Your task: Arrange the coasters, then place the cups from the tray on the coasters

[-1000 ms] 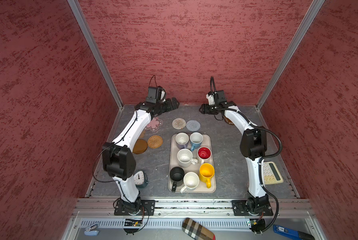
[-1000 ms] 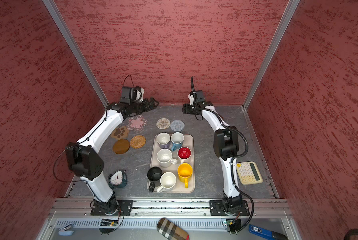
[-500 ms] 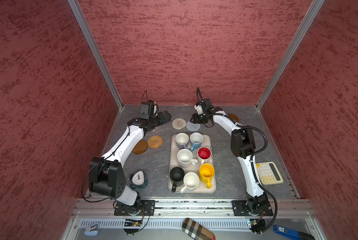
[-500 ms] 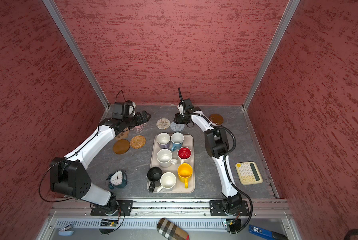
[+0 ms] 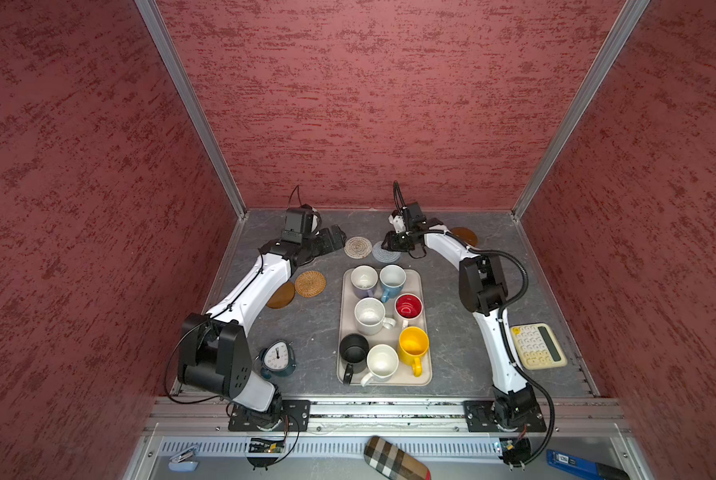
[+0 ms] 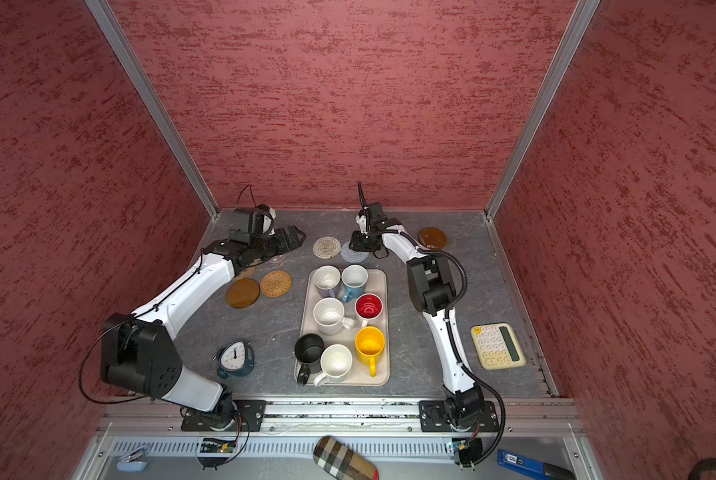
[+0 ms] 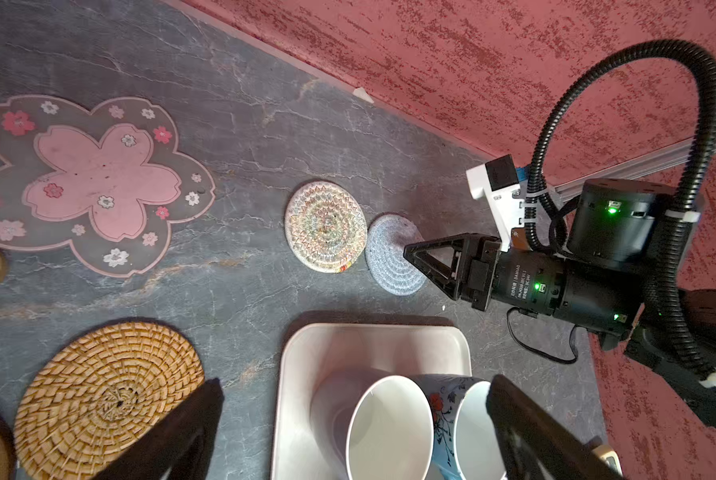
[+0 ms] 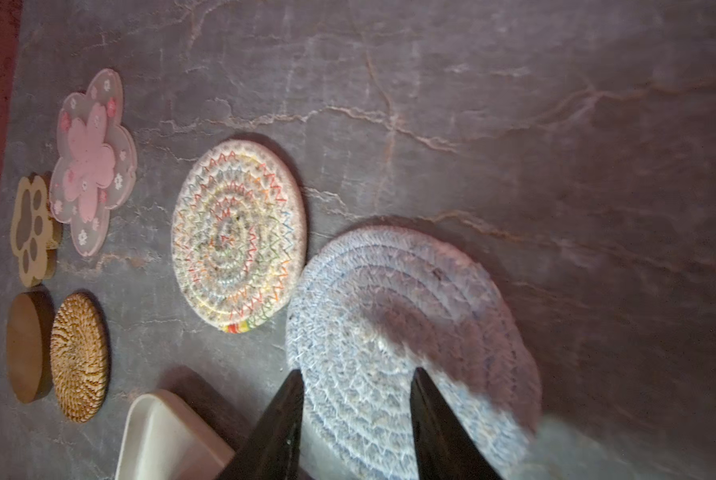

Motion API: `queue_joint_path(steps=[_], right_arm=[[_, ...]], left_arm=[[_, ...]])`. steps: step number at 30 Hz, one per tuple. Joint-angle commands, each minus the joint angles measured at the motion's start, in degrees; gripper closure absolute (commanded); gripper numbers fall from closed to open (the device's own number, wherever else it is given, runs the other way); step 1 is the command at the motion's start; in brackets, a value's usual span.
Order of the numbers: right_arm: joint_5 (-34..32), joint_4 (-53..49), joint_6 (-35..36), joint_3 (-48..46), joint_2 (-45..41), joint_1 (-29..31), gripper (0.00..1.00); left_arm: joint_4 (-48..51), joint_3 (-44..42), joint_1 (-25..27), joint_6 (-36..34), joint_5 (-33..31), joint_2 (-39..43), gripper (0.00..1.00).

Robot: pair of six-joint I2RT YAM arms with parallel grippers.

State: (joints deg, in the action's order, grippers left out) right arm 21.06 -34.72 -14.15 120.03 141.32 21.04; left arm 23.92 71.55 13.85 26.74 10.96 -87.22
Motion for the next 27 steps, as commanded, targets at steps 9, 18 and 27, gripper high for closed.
queue_joint_path(steps=[9,18,27], right_arm=[[-12.8,-0.6,2.0,-0.4,2.2,-0.2,0.64],[-16.7,-2.7,4.2,-0.3,2.8,-2.2,0.66],[-19.3,-4.4,6.4,-0.7,2.3,-6.3,0.67]], left_arm=[[-1.9,-1.6,0.2,0.7,-1.5,-0.2,0.0],[-2.4,-2.2,0.9,1.2,-2.6,-0.9,0.0],[-3.3,-1.9,1.5,1.5,-3.4,-3.0,0.0]])
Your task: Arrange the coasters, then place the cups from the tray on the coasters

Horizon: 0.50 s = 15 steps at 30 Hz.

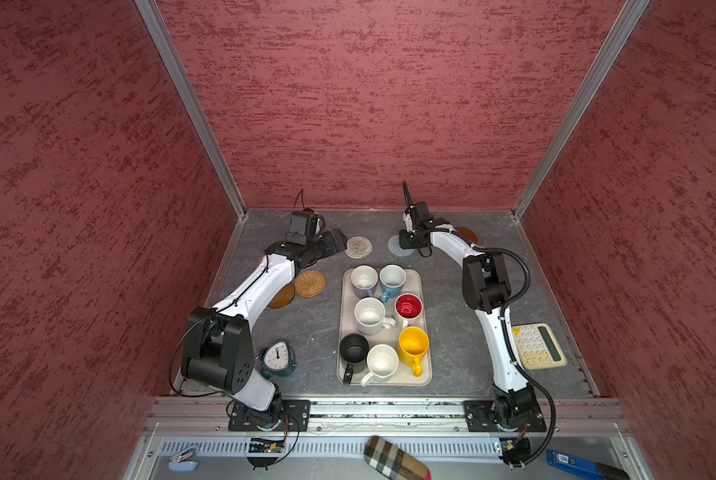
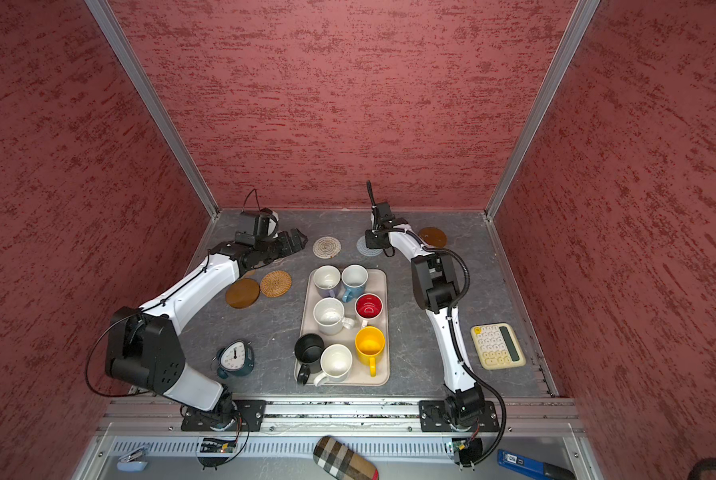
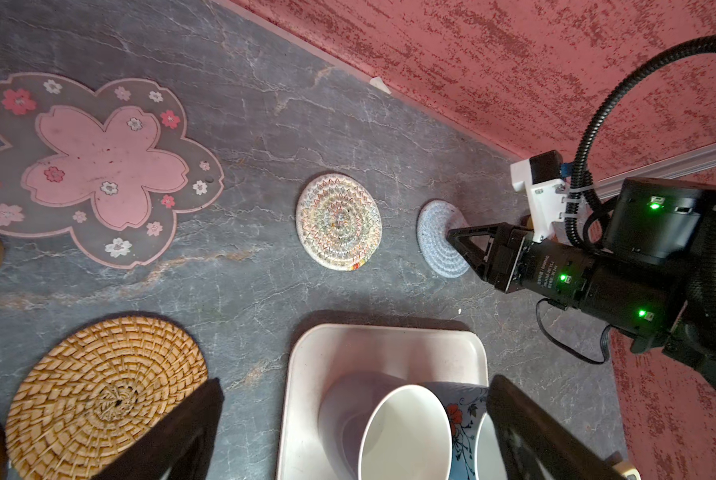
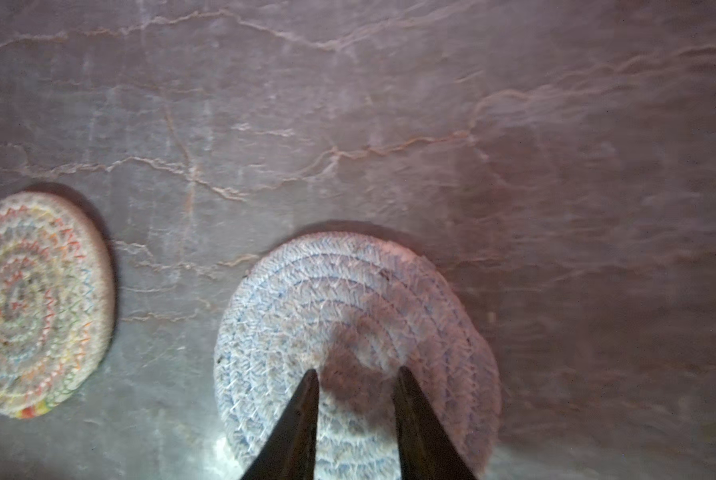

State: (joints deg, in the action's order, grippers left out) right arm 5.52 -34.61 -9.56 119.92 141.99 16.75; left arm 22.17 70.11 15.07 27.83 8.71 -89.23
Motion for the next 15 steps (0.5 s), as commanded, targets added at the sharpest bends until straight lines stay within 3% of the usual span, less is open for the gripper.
queue_joint_path(steps=[1,15], right_arm=[[-3.8,-4.5,1.9,-0.7,1.7,-2.5,0.67],[-4.5,-5.2,1.4,-0.7,2.5,-7.1,0.71]], left_arm=[[-1.7,-0.6,0.3,0.5,-1.4,-1.0,0.0],[-1.6,0.5,0.3,0.1,-2.5,-4.0,0.0]])
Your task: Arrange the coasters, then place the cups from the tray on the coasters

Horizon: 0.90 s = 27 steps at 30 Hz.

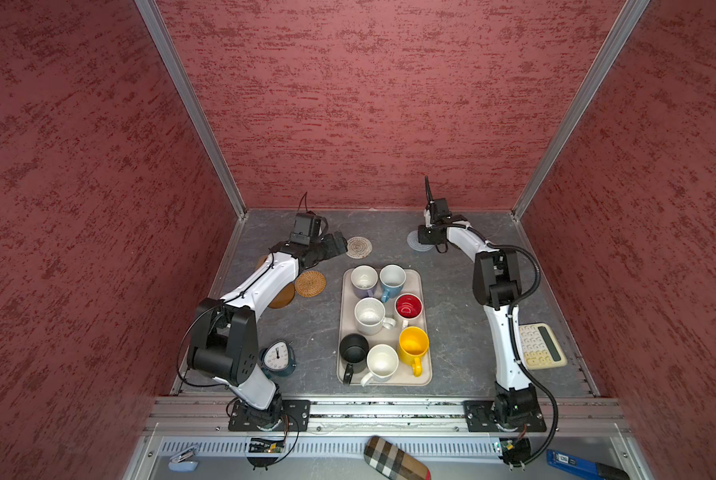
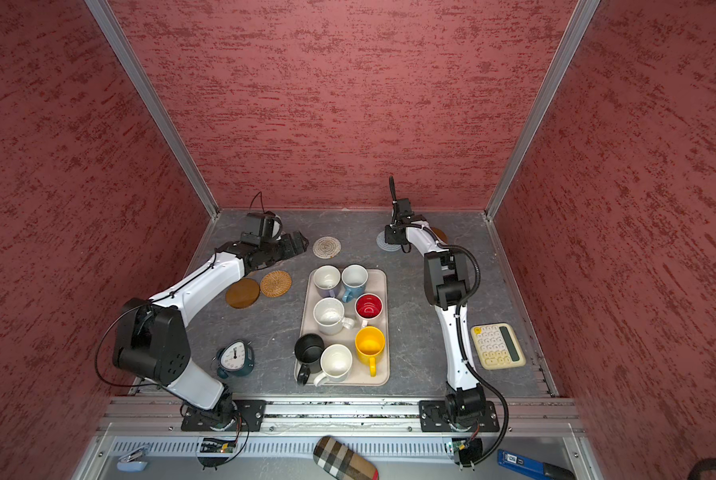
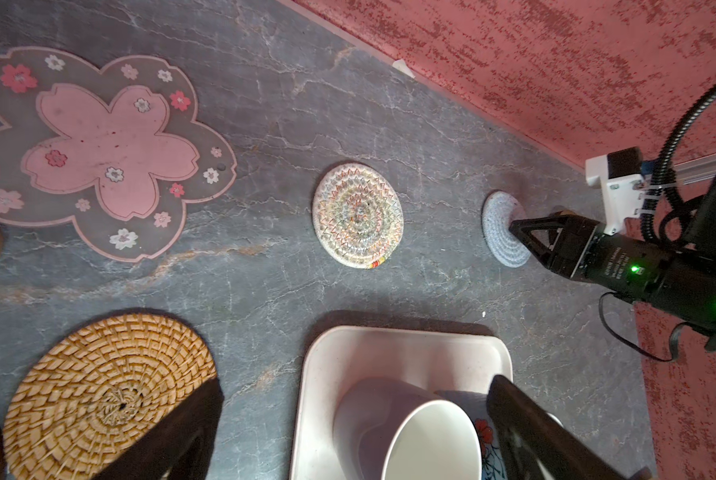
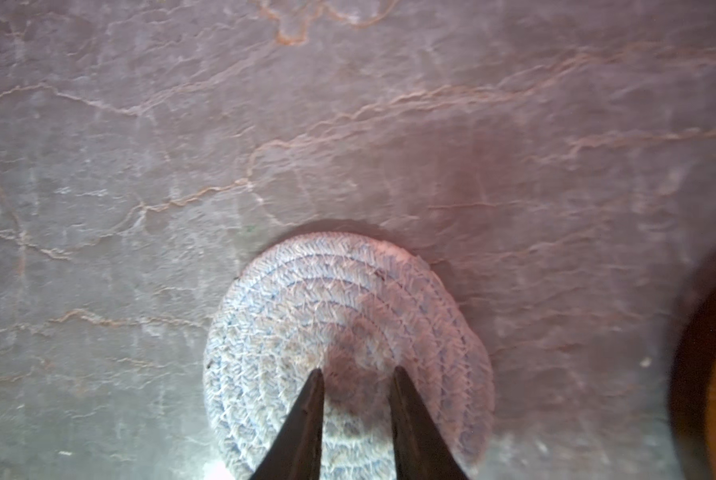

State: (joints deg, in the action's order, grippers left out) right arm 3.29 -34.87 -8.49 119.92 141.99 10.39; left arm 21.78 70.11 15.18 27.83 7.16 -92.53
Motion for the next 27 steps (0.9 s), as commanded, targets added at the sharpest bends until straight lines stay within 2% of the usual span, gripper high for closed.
queue_joint_path(steps=[1,24,27], right_arm=[[-2.0,-5.2,0.3,-0.4,2.6,-1.1,0.71],[-1.6,-9.4,-0.6,4.9,4.8,-4.1,0.71],[-0.4,-8.6,-0.8,4.2,3.9,-4.1,0.64]], left_arm=[[-1.1,0.6,0.2,0.0,-0.9,-0.9,0.0],[-0.6,1.5,0.2,-0.7,-0.9,-2.8,0.0],[0.6,3.1,0.1,-1.2,-1.3,-3.9,0.0]])
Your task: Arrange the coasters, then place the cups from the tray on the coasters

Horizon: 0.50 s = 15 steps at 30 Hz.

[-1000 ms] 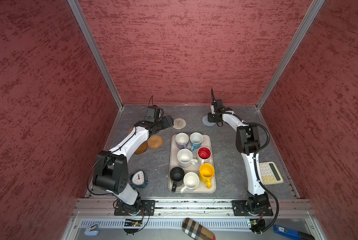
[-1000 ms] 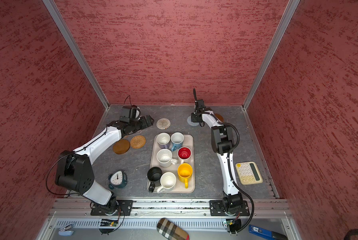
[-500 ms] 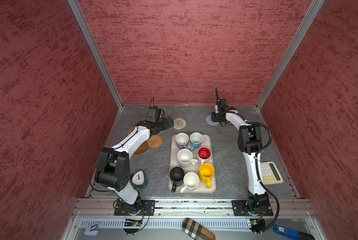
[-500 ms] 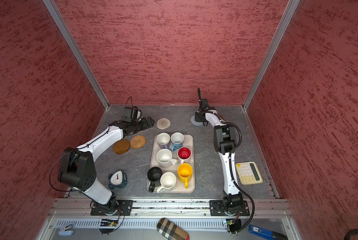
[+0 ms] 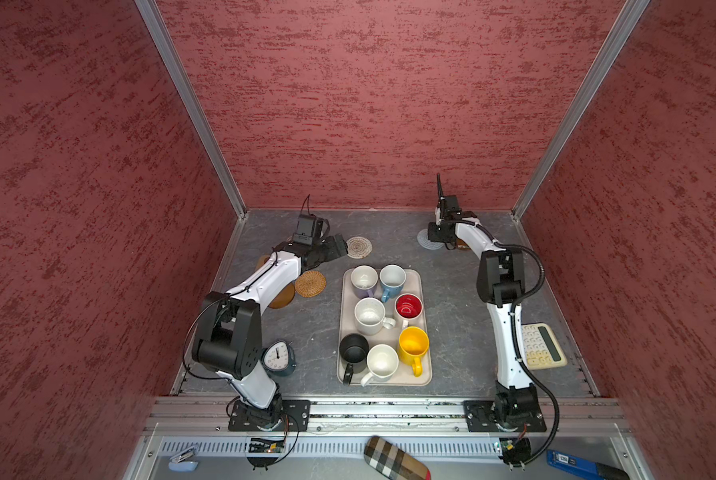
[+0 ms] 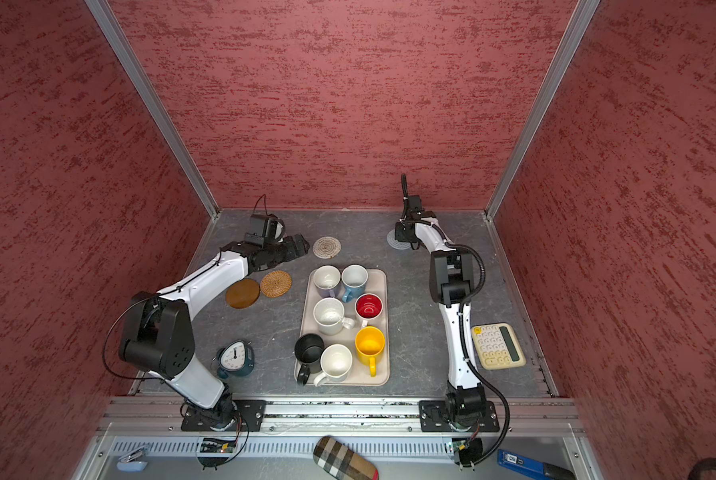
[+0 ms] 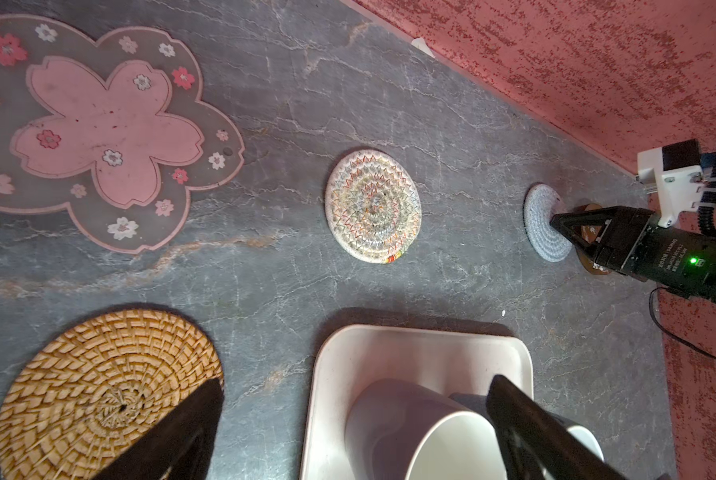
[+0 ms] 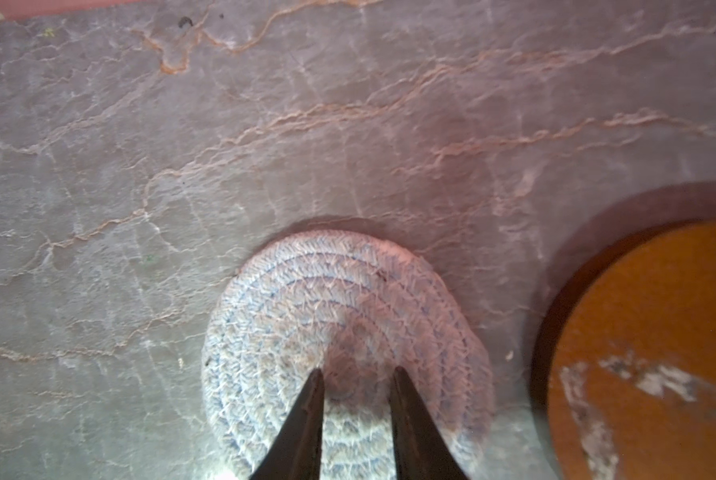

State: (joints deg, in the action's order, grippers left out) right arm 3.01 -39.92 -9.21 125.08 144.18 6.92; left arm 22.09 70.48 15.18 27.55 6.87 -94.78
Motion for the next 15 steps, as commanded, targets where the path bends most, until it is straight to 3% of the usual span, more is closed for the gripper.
queue_joint_path(steps=[1,10,11,15], right_arm=[[0.3,-2.9,-0.3,-1.5,1.1,-0.7,0.62],[3.8,0.9,-1.6,-4.8,-6.2,-0.6,0.56],[4.2,1.3,-1.6,-5.4,-7.3,-0.6,0.56],[5.8,3.4,-1.8,-8.3,-11.5,-0.4,0.55]], left_arm=[[1.4,3.8,0.0,-1.0,-1.0,-2.4,0.02],[8.8,14.8,0.4,-3.1,-0.7,-10.5,0.19],[9.3,16.0,0.6,-3.5,-0.8,-11.6,0.24],[11.4,20.2,1.6,-5.5,-1.0,-15.5,0.56]])
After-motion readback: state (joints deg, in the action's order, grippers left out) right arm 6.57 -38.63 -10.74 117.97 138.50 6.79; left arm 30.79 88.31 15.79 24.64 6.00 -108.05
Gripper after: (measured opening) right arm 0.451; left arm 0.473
